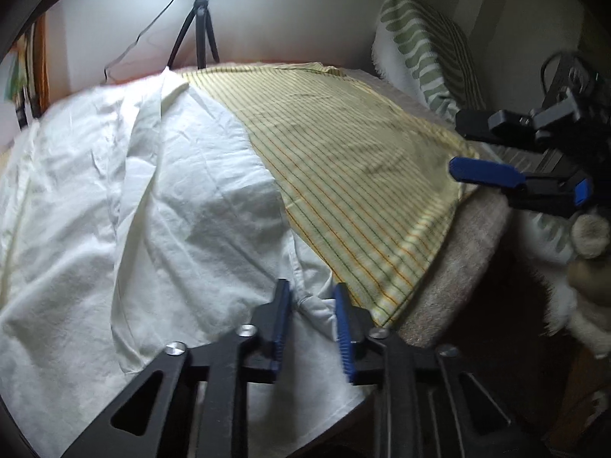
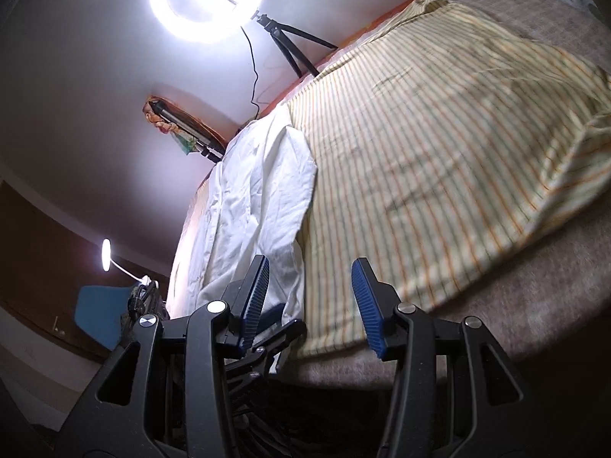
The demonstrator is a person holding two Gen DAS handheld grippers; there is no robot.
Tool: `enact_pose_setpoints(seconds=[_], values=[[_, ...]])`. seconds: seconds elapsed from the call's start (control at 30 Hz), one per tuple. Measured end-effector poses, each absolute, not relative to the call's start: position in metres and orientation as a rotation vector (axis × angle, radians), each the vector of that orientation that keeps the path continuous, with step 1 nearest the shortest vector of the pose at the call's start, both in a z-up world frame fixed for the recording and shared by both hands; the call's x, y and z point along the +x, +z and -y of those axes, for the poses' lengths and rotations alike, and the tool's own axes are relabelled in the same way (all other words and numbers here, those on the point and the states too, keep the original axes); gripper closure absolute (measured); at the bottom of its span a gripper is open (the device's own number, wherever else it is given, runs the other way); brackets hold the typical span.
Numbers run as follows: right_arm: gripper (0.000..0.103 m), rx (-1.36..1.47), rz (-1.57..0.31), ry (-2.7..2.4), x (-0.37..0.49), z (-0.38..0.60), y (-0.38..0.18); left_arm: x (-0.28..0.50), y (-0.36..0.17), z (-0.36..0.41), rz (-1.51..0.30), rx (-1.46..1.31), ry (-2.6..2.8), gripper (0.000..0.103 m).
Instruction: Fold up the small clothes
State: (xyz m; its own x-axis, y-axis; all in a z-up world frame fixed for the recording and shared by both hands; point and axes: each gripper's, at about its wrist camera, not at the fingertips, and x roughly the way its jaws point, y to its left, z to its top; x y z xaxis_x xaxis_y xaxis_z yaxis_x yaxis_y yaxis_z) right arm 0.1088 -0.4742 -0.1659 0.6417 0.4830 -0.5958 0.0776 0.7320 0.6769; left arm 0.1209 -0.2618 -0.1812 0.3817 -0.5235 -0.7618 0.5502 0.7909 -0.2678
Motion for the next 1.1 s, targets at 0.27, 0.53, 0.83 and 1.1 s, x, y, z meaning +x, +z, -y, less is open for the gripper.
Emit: enact_pose_setpoints(seconds=[0.27, 0.53, 0.83, 1.1], values=[[0.054, 0.677, -0.898, 0.322, 0.173, 0.448, -0.169, 0.115, -0.156, 0.218, -0.941, -0.243, -0.692, 0.100], [0.044, 0.691, -1.007, 0.336, 0.264, 0.416, -0.200, 0.111, -0.148, 0.200, -0.917, -0.270, -0.669, 0.100], [0.048, 0.816, -1.004, 0.367, 0.307, 0.391, -0.228, 0.106, -0.147, 0.171, -0.909, -0.329, -0.673, 0.100], [0.096, 0.564, -1.019, 0.288, 0.322, 0.346, -0.191, 0.104, -0.152, 0.150, -0.918, -0.425, -0.674, 0.100]])
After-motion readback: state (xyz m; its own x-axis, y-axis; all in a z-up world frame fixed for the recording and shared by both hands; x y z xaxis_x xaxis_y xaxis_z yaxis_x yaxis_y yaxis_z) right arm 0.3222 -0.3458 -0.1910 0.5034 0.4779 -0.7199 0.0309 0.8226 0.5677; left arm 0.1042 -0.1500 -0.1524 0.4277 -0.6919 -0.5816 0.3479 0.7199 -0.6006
